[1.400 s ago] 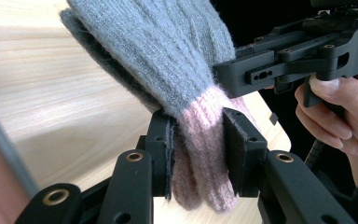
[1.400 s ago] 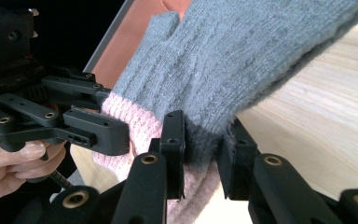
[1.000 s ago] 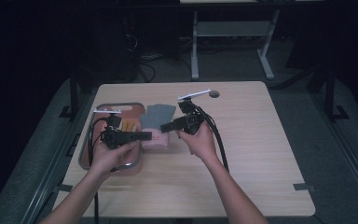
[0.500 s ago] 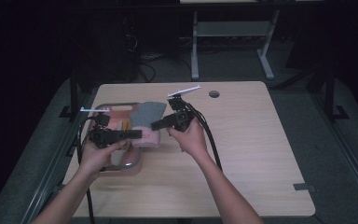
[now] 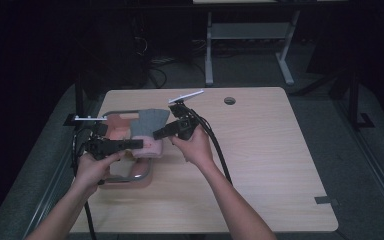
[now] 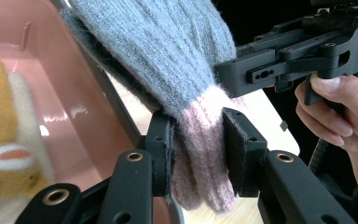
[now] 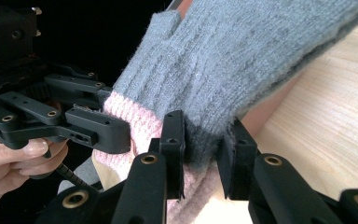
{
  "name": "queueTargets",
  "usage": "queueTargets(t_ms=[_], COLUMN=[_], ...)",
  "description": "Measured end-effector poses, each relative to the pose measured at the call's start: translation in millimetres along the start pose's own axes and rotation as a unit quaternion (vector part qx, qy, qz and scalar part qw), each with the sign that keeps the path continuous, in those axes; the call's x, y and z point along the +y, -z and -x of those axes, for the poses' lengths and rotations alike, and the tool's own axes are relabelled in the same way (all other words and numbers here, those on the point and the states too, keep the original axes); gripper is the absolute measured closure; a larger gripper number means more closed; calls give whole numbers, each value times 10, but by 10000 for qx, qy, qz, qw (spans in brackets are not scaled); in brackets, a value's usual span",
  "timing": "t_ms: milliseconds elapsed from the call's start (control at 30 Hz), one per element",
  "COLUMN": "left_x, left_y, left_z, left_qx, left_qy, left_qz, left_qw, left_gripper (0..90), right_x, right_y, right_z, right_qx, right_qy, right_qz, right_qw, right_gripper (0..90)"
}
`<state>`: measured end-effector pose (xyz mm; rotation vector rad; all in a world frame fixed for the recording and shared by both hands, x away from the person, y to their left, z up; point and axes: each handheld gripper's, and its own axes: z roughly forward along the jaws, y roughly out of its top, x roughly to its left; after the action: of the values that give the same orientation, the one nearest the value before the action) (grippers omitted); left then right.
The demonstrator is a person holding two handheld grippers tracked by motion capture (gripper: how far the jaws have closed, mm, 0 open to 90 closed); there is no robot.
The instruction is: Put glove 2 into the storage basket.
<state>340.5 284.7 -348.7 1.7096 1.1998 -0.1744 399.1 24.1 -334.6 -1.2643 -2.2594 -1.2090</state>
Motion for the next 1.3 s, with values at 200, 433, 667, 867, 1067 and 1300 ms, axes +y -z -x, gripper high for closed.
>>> queueTargets(t_ms=[200, 433, 667, 867, 1067, 1300], left_x=[-25, -26, -40, -55, -82, -89], left_y=[58, 135, 245, 318, 352, 405], left_z=[-37, -87, -189, -286, -372, -427], left_qx=[73, 113, 201, 236, 233, 283], left_qy=[7, 35, 129, 235, 313, 341], left_qz=[-1, 43, 64, 101, 112, 115], left_qw=[10000, 9999, 9997, 9994, 9992, 9990], left_gripper=[654, 656, 667, 686, 695, 697], right_x=[21, 60, 124, 162, 180, 195], right_y=[-82, -164, -296, -423, -519, -594], right_z=[-16, -54, -108, -119, -115, -116], right_qx=[47, 107, 167, 251, 283, 336], right_qy=[24, 30, 55, 40, 29, -5], right_qz=[-43, -87, -139, -120, -172, -191], right_qw=[10000, 9999, 9997, 9996, 9994, 9993], right_gripper=[734, 732, 729, 723, 720, 703])
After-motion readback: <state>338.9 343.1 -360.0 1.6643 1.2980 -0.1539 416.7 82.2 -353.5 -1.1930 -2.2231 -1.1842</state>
